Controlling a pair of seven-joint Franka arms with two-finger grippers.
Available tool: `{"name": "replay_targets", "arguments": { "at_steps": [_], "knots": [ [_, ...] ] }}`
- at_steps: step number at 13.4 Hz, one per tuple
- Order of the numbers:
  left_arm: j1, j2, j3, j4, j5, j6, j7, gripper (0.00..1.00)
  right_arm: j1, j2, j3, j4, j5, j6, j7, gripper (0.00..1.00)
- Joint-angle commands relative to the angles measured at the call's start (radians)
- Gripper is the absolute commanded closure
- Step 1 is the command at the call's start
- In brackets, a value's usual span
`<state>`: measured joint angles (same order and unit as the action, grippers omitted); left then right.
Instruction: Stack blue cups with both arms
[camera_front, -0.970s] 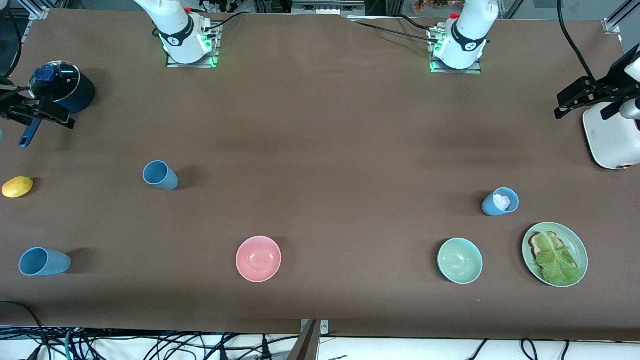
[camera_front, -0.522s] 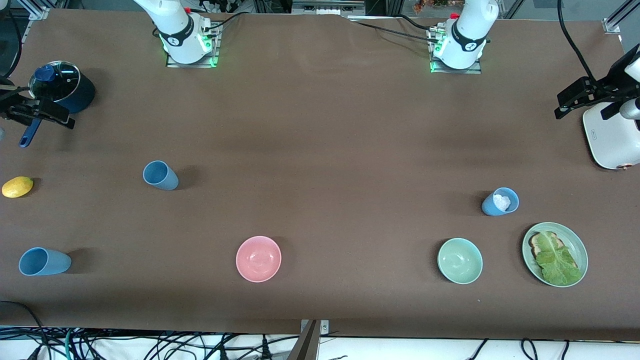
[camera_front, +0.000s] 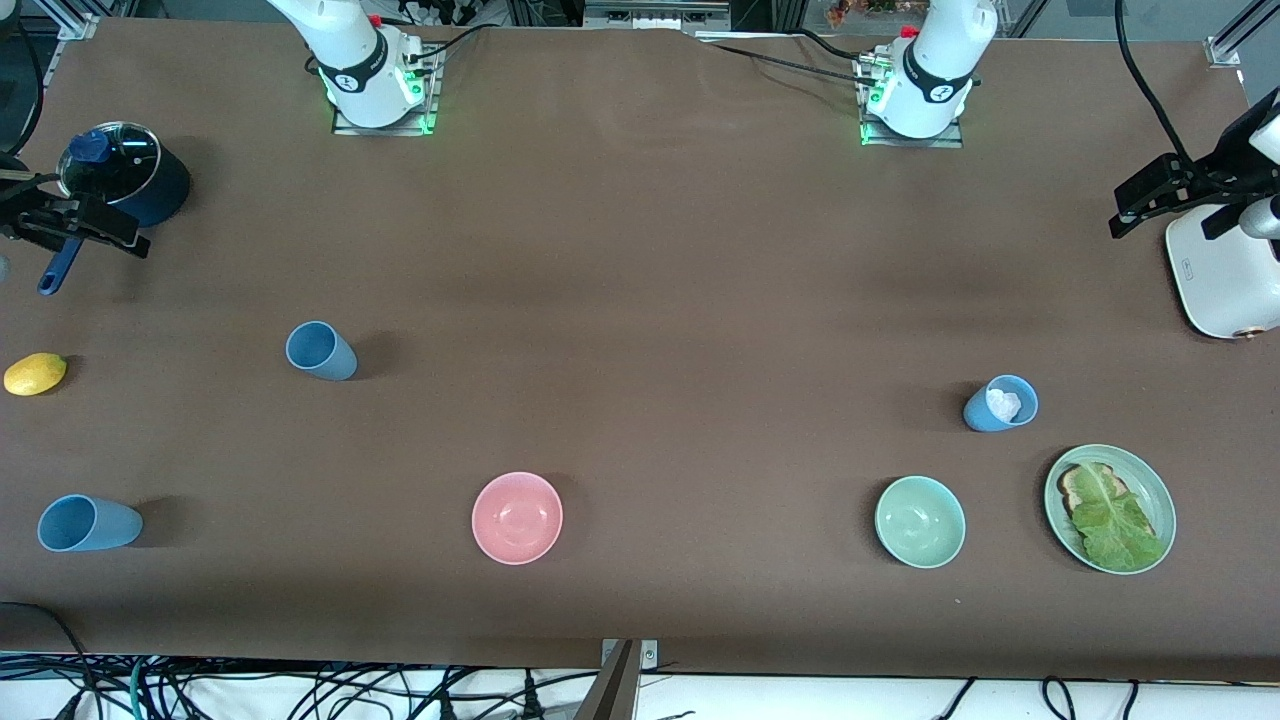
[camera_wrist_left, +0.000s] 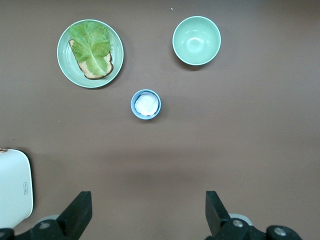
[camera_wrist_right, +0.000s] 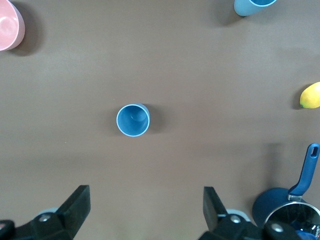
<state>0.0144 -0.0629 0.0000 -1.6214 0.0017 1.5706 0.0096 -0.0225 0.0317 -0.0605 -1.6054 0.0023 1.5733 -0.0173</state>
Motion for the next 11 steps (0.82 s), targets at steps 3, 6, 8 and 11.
{"name": "replay_targets", "arguments": {
  "at_steps": [3,6,8,11],
  "knots": [
    [0.004,0.005,-0.003,0.023,0.015,-0.018,0.021,0.00,-0.011,-0.001,0.013,0.005,-0.008,-0.006,-0.001,0.00],
    [0.004,0.006,-0.003,0.023,0.012,-0.018,0.021,0.00,-0.011,-0.001,0.013,0.005,-0.008,-0.006,-0.001,0.00],
    [0.004,0.006,-0.003,0.023,0.011,-0.018,0.020,0.00,-0.011,-0.001,0.011,0.005,-0.008,-0.006,-0.001,0.00],
    [0.004,0.006,-0.005,0.023,0.009,-0.018,0.021,0.00,-0.011,-0.001,0.013,0.005,-0.008,-0.007,-0.001,0.00]
  ]
}}
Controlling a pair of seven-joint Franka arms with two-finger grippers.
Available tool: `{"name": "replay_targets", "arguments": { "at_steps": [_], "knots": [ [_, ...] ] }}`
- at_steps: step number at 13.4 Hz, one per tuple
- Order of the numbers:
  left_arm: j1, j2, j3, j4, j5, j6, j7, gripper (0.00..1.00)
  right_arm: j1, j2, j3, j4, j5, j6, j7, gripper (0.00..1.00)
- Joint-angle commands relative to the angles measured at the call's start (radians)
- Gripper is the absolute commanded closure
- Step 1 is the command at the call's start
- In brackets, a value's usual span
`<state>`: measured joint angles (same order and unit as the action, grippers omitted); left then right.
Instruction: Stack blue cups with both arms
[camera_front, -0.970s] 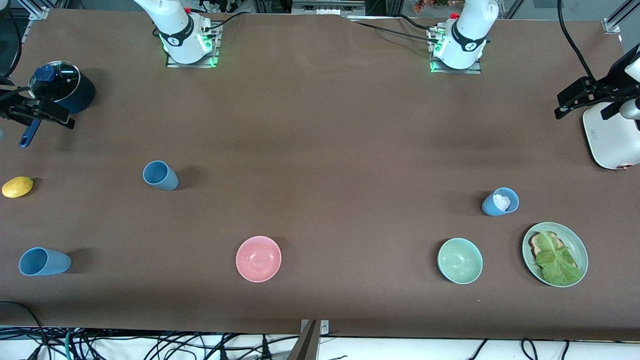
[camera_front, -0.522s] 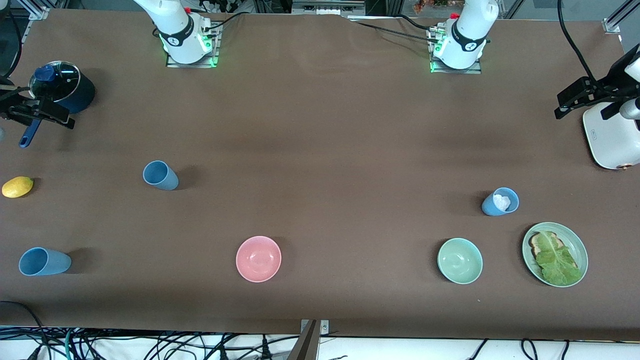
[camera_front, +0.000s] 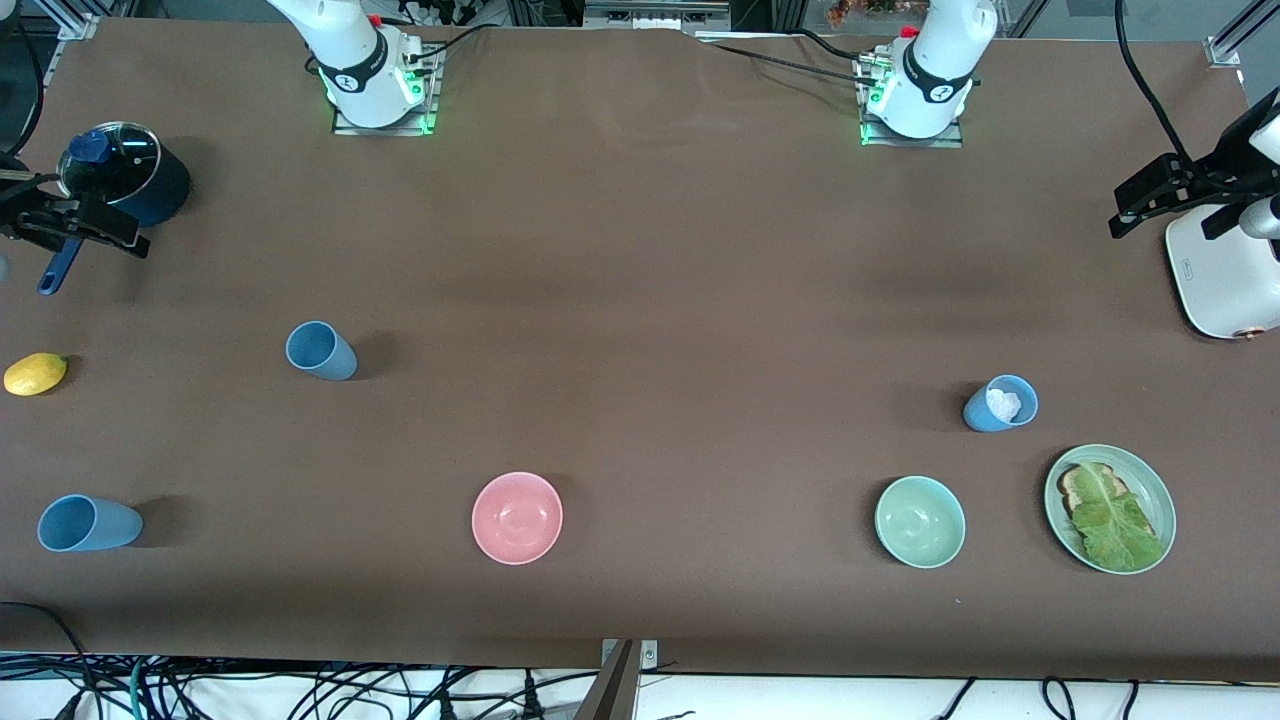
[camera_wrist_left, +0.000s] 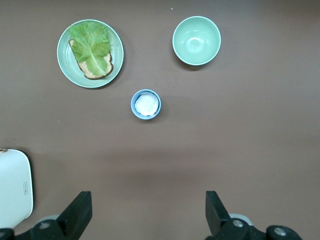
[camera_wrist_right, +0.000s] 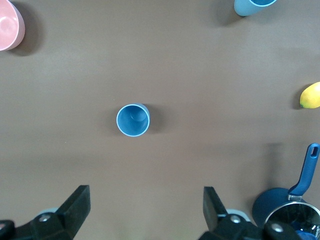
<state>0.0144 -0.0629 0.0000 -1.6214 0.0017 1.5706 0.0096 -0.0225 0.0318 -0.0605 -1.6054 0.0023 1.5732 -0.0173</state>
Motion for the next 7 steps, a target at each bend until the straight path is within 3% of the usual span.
{"name": "replay_targets", "arguments": {
  "at_steps": [1,7],
  "knots": [
    [0.004,0.006,-0.005,0.023,0.009,-0.018,0.021,0.00,-0.011,-0.001,0.011,0.005,-0.008,-0.007,-0.001,0.00],
    [0.001,0.006,-0.011,0.025,0.007,-0.018,0.020,0.00,-0.011,-0.001,0.013,0.005,-0.008,-0.007,-0.001,0.00]
  ]
}}
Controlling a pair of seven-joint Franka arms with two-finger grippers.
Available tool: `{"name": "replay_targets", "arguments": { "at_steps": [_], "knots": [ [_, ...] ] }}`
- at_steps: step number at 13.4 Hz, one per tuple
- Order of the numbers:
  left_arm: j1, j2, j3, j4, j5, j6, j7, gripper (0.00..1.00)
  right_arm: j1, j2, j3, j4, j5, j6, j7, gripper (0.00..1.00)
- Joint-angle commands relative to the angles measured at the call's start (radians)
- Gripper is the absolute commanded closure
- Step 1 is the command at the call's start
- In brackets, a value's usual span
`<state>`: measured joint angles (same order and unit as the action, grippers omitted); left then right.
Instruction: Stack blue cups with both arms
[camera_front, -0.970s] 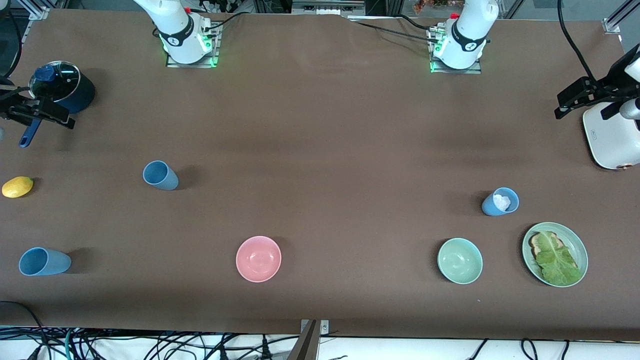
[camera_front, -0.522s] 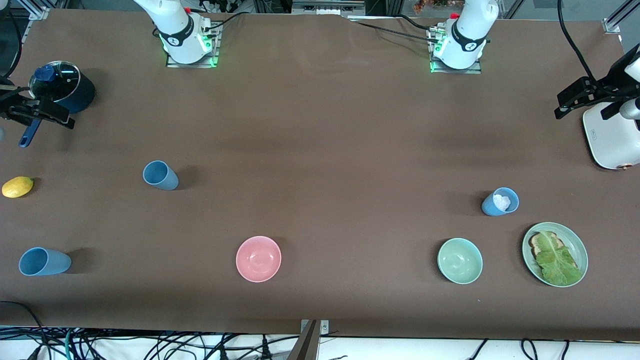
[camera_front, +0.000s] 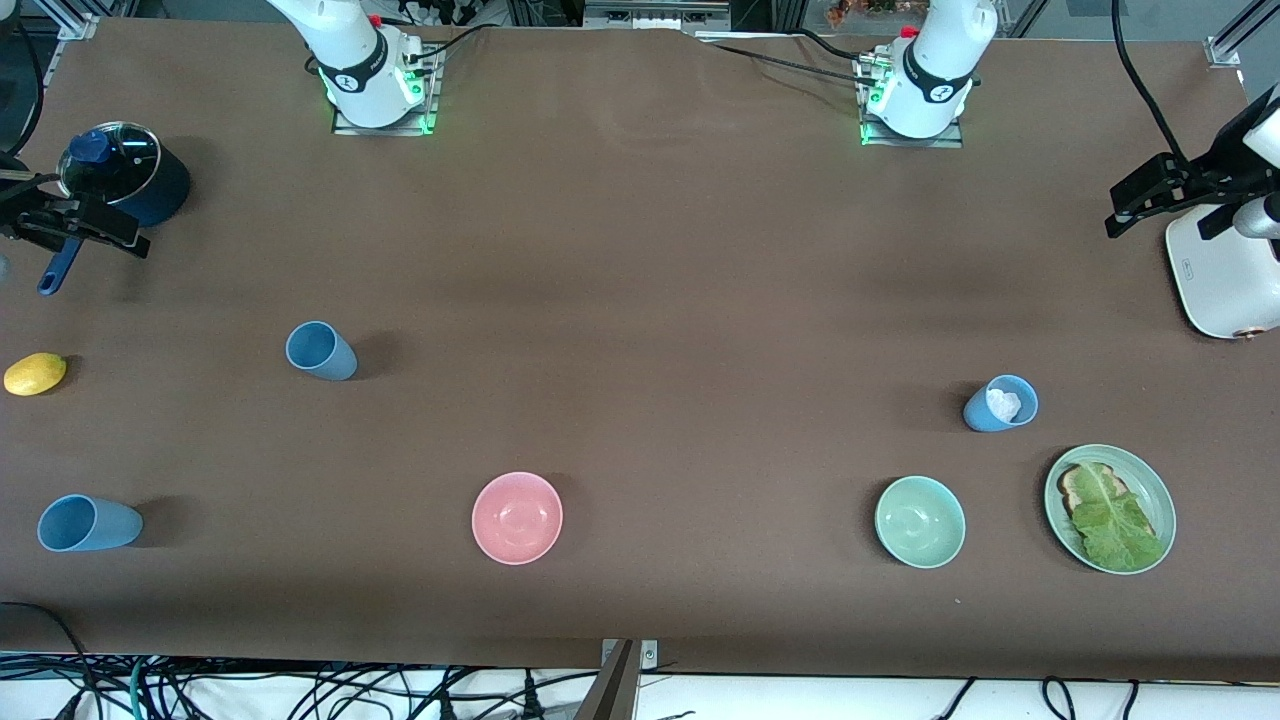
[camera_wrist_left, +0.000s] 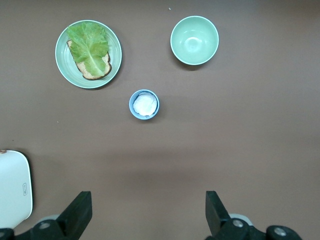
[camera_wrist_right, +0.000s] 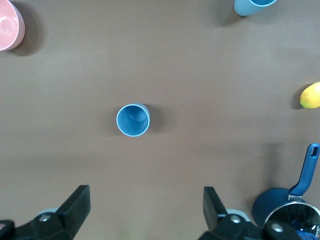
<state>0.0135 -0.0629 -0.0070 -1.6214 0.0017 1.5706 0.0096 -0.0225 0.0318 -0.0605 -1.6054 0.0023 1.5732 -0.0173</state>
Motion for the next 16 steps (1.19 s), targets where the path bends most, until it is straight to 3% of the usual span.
{"name": "replay_targets", "arguments": {
  "at_steps": [1,11,16],
  "knots": [
    [0.002,0.006,-0.004,0.025,0.007,-0.018,0.020,0.00,-0.011,-0.001,0.011,0.005,-0.007,-0.007,-0.001,0.00],
    [-0.009,0.026,-0.005,0.025,0.006,-0.015,0.010,0.00,-0.011,-0.001,0.013,0.005,-0.008,-0.007,-0.001,0.00],
    [-0.015,0.083,-0.005,0.029,0.004,0.005,0.009,0.00,-0.011,-0.001,0.011,0.005,-0.008,-0.007,-0.001,0.00]
  ]
}}
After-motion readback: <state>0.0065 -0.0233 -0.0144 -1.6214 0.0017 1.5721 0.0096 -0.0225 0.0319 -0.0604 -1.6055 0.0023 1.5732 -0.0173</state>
